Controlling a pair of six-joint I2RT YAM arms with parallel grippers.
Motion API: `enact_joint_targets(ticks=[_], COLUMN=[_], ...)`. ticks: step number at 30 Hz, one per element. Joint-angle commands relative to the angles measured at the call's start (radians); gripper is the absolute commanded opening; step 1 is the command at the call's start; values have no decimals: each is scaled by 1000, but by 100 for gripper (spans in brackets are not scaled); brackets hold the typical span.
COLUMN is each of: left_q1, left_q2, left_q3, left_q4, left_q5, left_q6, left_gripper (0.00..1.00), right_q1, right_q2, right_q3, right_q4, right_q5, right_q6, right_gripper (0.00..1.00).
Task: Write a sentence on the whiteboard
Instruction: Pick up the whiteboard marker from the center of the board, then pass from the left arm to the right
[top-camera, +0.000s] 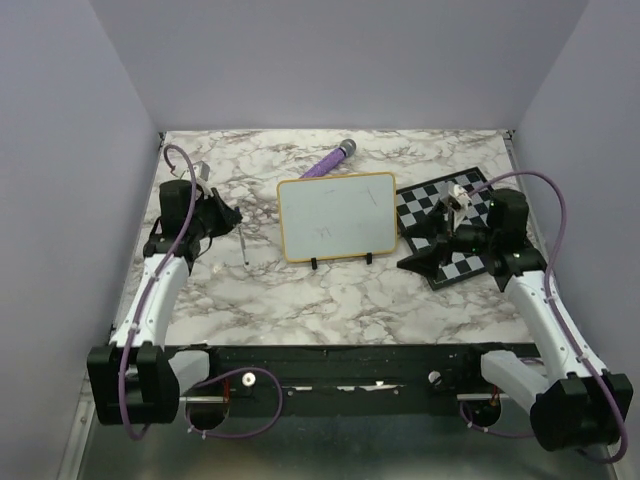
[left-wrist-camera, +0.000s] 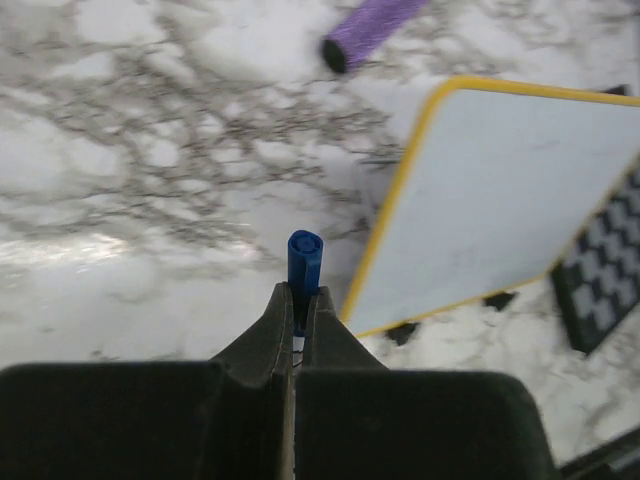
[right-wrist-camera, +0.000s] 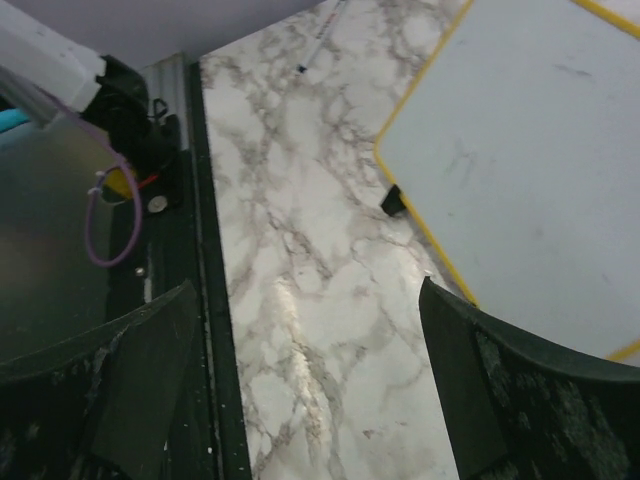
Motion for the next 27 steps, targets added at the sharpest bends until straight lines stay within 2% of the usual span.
enact_joint_targets(ticks=[1, 2, 4, 5, 9, 12, 16, 22, 27], left_q1=[-143, -183, -284, -385, -588, -711, -802, -872, -899], left_q2=[-187, -210, -250, -250, -203, -145, -42, 12, 33], left_q3=[-151, -206, -261, -300, -348, -342, -309, -276, -257], left_q4=[424, 494, 643, 765, 1010, 1119, 1206, 1272, 1282], left_q5=[243, 202, 123, 68, -232, -364, -503, -590, -604], left_q6=[-301, -407, -498, -572, -669, -668, -661, -646, -637], left_gripper=[0, 0, 0, 0, 0, 0, 0, 0, 0], right_q1=[171, 235, 277, 302, 331, 332, 340, 346, 346], right_q2=[36, 42, 77, 96, 163, 182, 197, 232, 271], right_q3=[-23, -19, -10, -5, -5, -20, -37, -28, -8], right_q4=[205, 237, 375, 414, 575, 589, 635, 609, 603], right_q5=[-2, 48, 73, 99, 145, 173, 167, 191, 188], right_q6=[177, 215, 354, 402, 558, 586, 643, 655, 686], right_gripper=[100, 100, 100, 100, 100, 100, 100, 95, 77])
